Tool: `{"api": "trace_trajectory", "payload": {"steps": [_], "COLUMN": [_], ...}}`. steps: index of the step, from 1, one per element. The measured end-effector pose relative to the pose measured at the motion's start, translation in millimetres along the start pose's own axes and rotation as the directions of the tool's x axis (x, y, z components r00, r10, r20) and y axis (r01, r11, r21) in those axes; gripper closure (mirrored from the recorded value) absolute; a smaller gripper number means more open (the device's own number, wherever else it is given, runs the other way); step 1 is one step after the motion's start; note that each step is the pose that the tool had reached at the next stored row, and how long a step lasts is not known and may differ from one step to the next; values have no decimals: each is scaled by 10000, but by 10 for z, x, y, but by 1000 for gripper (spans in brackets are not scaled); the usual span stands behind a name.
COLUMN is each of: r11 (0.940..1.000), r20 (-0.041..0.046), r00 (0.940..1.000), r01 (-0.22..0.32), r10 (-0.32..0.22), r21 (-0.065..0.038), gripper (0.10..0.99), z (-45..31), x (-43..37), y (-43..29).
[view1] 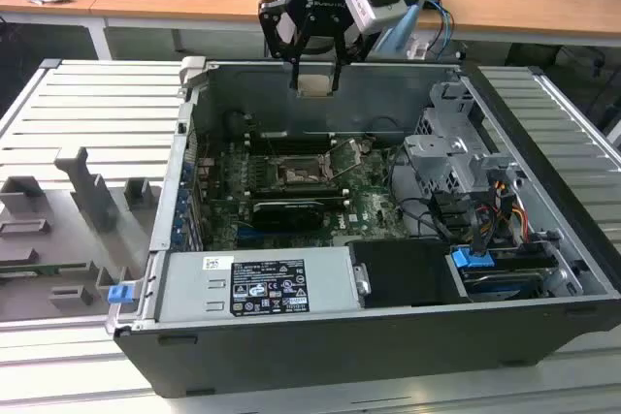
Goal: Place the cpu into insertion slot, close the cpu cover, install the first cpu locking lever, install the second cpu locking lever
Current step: 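Place the cpu into insertion slot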
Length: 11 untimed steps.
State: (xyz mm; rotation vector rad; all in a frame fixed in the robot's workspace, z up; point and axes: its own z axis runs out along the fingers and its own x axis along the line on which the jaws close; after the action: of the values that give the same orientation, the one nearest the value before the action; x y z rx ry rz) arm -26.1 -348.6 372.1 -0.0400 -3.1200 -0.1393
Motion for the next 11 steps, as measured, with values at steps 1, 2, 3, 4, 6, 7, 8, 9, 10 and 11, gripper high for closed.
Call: {"api": "trace_trajectory", "payload": {"steps": [1, 2, 3, 4, 6, 7, 8, 9, 10, 11], "r11": [10000, 10000, 9999, 9997, 9990, 9989, 9988, 9987, 9985, 9984], "r20": [3, 8, 14, 23, 39, 41, 44, 47, 48, 51], "r00": [10000, 10000, 9999, 9997, 9990, 9989, 9988, 9986, 9985, 9983], "r01": [-36, -90, -151, -256, -436, -464, -491, -519, -539, -574], "r10": [36, 90, 151, 256, 436, 464, 491, 519, 539, 574], "r21": [1, -2, -3, -4, -8, -8, -10, -10, -11, -12], "gripper": [557, 557, 557, 557, 557, 557, 557, 557, 557, 557], "z": [0, 1, 1, 1, 1, 1, 1, 1, 1, 1], "x": [0, 0, 0, 0, 0, 0, 0, 0, 0, 0], "y": [0, 0, 0, 0, 0, 0, 0, 0, 0, 0]}}
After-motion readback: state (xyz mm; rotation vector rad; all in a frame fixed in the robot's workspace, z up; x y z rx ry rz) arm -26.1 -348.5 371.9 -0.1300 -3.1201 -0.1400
